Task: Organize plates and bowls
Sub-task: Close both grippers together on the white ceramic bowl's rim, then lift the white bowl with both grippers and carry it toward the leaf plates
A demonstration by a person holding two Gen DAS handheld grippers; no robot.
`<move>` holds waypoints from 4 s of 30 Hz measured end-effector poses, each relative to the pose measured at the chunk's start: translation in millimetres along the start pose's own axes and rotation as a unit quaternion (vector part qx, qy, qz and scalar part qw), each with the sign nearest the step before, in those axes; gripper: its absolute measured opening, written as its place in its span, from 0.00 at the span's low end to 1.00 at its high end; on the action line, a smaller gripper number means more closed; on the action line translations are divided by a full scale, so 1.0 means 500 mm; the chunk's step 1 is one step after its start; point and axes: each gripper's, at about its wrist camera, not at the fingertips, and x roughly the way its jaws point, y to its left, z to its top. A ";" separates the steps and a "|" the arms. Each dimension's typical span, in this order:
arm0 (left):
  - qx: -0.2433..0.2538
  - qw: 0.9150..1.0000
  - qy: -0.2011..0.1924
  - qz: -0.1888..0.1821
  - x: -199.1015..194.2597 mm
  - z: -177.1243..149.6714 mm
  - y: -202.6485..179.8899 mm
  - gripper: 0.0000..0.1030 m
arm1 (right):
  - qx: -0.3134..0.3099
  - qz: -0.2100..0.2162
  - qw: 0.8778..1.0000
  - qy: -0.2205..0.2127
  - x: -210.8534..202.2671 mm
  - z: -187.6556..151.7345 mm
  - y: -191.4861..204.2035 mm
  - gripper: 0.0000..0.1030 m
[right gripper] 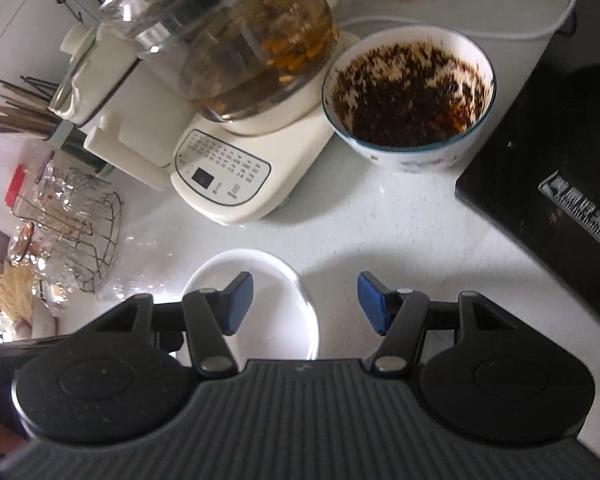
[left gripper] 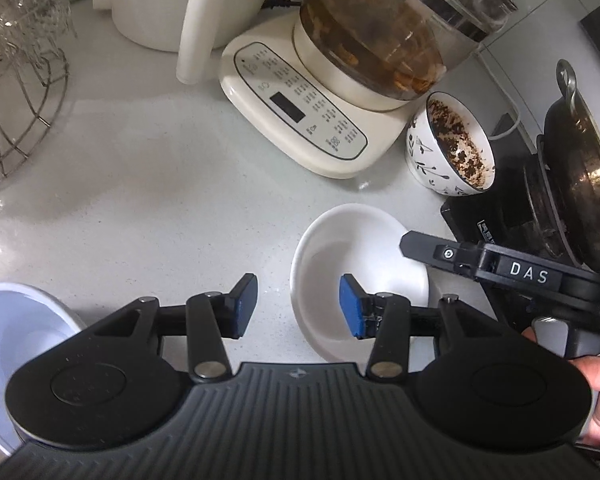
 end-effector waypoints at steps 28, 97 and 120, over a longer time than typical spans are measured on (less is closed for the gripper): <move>0.004 0.999 -0.022 0.026 0.011 -0.013 -0.035 0.07 | 0.006 0.008 0.999 0.037 -0.004 -0.012 -0.016 0.11; -0.165 0.970 -0.171 0.059 -0.369 -0.234 0.279 0.07 | -0.213 0.104 0.971 -0.006 -0.020 -0.164 0.415 0.12; -0.187 0.969 -0.145 0.073 -0.349 -0.221 0.386 0.08 | -0.259 0.090 0.961 0.014 0.079 -0.173 0.505 0.14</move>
